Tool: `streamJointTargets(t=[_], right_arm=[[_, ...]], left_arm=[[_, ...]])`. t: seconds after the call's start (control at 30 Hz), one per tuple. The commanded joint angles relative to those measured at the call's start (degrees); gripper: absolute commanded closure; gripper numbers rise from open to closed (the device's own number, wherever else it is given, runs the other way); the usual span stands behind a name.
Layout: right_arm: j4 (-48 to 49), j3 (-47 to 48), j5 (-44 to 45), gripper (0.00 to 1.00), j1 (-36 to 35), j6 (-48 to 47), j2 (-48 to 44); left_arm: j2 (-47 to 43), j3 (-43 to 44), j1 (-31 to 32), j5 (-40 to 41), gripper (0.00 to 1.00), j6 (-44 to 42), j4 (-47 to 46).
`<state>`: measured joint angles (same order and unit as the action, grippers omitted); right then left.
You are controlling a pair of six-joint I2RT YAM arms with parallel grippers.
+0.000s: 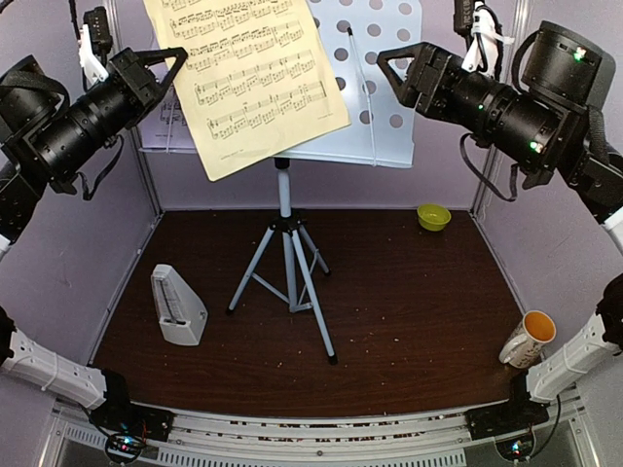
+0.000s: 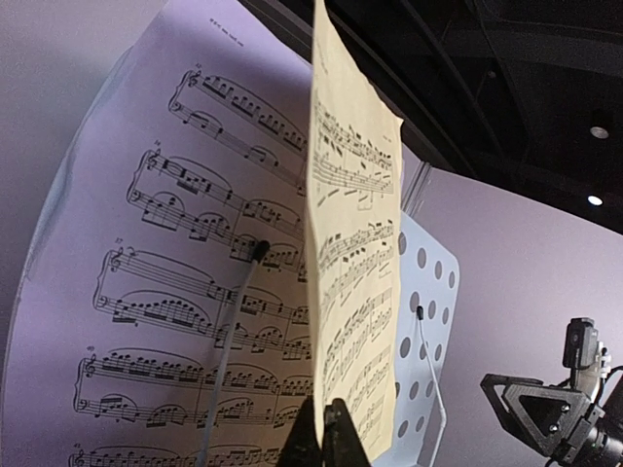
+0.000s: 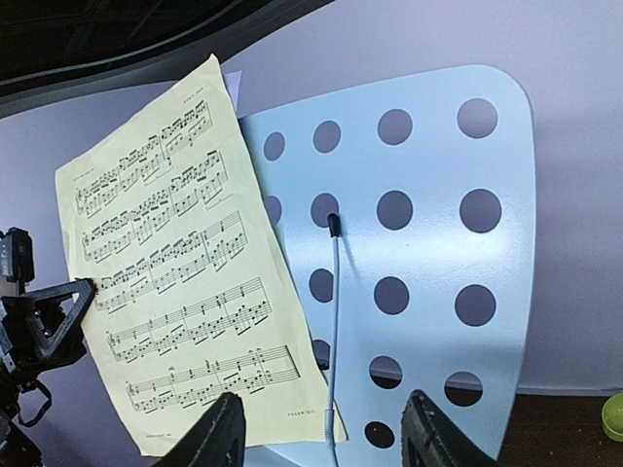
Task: Set up the instrument practice props
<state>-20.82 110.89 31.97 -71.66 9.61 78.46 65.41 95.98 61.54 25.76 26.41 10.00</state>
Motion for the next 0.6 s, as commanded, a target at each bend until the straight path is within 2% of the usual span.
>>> streamJointTargets(t=[0.0, 0.17, 0.33, 0.57], right_arm=[[-1.7, 4.3, 2.6, 0.46, -0.3, 0.8, 3.1], [-4.2, 9.6, 3.1, 0.48, 0.5, 2.5, 7.3], [-8.9, 14.0, -0.3, 0.50, 3.3, 8.9, 10.7], [-9.1, 14.8, -3.0, 0.57, 4.9, 11.8, 12.1]], left_arm=[[-1.2, -0.8, -0.3, -0.8, 1.00, -2.3, -3.1], [-3.0, -3.3, -0.3, 0.3, 1.00, -2.8, -4.1], [-4.1, -4.6, -0.3, 0.5, 1.00, -3.0, -4.2], [-4.8, -5.4, -0.3, 0.6, 1.00, -3.5, -4.2]])
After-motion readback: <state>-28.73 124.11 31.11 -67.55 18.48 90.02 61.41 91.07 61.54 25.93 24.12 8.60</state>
